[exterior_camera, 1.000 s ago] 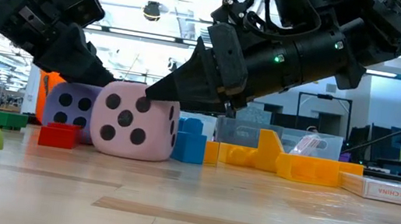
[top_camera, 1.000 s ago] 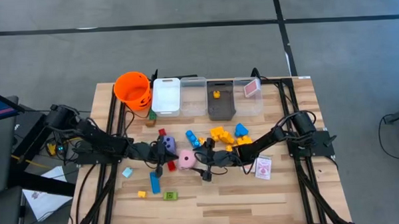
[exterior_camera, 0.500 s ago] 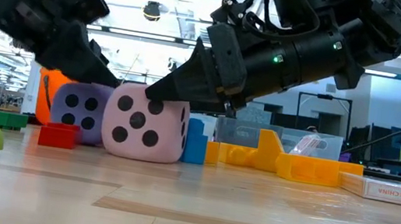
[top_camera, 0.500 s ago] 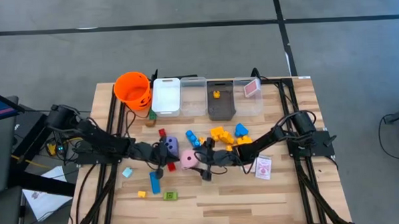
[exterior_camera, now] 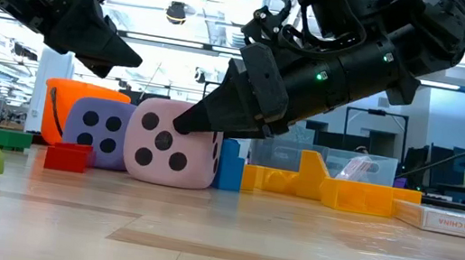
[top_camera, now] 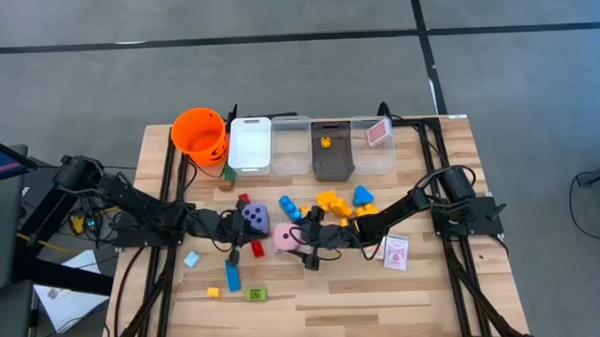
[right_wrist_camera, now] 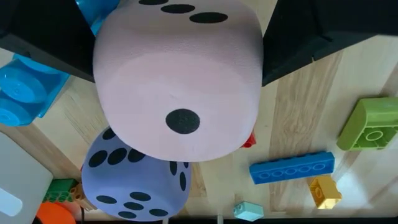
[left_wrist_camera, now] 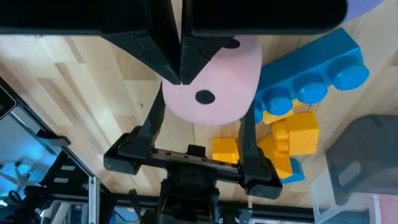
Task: Pick & Place Toys
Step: Put the pink die into the left transparent bin, then put the purple die into the left transparent bin
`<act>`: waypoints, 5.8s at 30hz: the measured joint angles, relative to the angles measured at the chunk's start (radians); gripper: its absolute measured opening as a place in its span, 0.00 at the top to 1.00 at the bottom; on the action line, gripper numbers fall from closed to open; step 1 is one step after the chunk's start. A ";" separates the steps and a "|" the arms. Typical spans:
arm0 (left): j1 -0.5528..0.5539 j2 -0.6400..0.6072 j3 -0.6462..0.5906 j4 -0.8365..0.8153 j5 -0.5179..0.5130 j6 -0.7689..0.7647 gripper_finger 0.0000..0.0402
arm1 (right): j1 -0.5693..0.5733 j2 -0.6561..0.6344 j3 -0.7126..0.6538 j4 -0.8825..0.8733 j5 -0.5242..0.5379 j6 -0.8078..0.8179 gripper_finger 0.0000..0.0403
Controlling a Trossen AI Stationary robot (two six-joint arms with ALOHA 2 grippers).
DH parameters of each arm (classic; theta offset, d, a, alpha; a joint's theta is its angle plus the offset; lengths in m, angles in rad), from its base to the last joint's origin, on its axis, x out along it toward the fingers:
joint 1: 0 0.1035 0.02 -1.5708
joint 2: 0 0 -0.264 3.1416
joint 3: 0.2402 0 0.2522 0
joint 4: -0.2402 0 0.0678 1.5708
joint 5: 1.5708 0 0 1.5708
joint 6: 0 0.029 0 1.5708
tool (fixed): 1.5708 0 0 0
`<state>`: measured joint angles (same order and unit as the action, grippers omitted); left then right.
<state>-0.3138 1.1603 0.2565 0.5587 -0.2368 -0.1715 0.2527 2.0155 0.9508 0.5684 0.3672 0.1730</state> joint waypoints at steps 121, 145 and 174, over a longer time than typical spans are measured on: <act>0.229 0.121 0.003 -0.195 0.042 -0.097 1.00 | 0.082 -0.293 -0.052 -0.299 0.156 0.179 0.02; 0.203 0.254 0.003 0.125 0.136 0.097 1.00 | 0.016 -0.292 -0.264 0.012 0.063 0.063 0.02; 0.315 0.395 0.157 0.034 0.294 0.278 1.00 | 0.026 -0.293 -0.264 0.076 0.048 0.063 0.02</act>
<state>0.0017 1.5549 0.4130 0.5923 0.0570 0.1069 0.2787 1.7229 0.6864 0.6445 0.4156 0.2359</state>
